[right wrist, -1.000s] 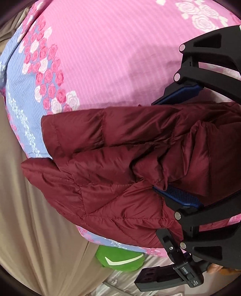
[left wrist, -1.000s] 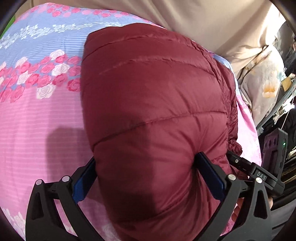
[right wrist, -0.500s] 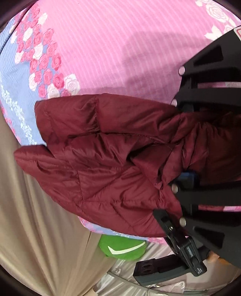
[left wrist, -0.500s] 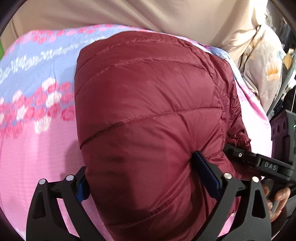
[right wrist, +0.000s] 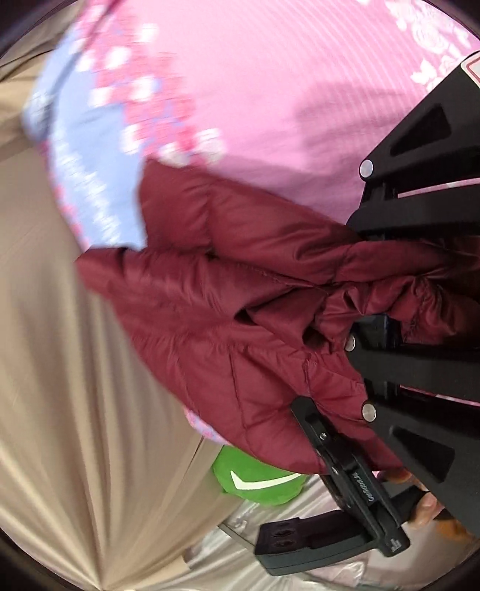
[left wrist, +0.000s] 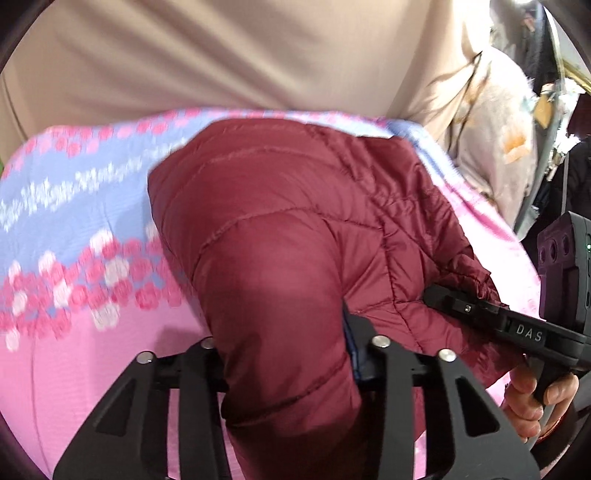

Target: Fold large clothes

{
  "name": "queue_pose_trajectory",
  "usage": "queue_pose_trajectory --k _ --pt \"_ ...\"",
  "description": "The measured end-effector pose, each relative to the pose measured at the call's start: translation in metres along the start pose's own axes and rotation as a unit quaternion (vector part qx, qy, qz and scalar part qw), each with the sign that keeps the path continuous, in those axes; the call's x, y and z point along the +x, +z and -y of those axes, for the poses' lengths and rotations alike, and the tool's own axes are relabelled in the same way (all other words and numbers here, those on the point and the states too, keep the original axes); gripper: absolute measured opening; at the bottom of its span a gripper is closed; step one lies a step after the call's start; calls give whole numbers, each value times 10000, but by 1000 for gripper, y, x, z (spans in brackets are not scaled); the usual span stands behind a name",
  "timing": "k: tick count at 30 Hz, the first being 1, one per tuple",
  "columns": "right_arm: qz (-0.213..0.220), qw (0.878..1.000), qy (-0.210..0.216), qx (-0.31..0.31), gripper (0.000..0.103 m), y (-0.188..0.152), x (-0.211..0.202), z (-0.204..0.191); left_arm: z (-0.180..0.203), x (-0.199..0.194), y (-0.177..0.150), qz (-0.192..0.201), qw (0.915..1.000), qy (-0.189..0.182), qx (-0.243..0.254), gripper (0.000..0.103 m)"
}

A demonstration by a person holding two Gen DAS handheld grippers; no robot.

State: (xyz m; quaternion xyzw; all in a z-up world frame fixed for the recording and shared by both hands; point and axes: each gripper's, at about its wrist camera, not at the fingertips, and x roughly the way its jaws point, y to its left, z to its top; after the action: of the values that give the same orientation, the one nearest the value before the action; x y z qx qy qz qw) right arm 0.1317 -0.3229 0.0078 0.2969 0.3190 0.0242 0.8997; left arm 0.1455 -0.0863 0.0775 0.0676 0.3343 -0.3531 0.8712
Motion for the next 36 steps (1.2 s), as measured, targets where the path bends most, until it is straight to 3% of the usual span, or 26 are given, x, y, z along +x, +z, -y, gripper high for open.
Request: queue_pose_trajectory --k 6,11,15,19,22,24,25,26,29,33,36 --pt "808 9947 46 -628 13 16 -48 -59 2 -68 25 918 9948 -36 437 35" --pt "1475 9801 505 -1231 13 35 -73 -116 -15 -133 41 1902 9783 238 787 35" --pt "1545 9743 963 -1325 15 55 -54 -144 -45 -149 50 2289 9684 522 845 37" --pt "1158 9818 971 -1153 19 66 16 -151 -86 -117 54 2060 9726 763 763 40" --pt "490 9925 664 -904 23 53 93 -128 -129 -49 40 1488 9838 873 483 42" --pt "41 9970 430 -645 26 40 138 -108 -159 10 19 904 9910 972 150 45" --pt "-233 9981 277 -491 28 33 160 -95 -172 34 8 573 9926 1072 -45 54" --pt "-437 9985 177 -292 38 23 177 -80 -186 51 -9 468 9916 1151 -366 60" --pt "-373 9987 296 -181 41 15 171 -68 -193 34 -25 695 9923 911 -462 64" --pt "-85 9991 -40 -409 47 19 129 -66 -178 -17 -33 939 9866 1335 -55 72" --pt "114 9968 -185 -771 47 20 103 -81 -161 -41 -48 739 9897 1192 300 79"
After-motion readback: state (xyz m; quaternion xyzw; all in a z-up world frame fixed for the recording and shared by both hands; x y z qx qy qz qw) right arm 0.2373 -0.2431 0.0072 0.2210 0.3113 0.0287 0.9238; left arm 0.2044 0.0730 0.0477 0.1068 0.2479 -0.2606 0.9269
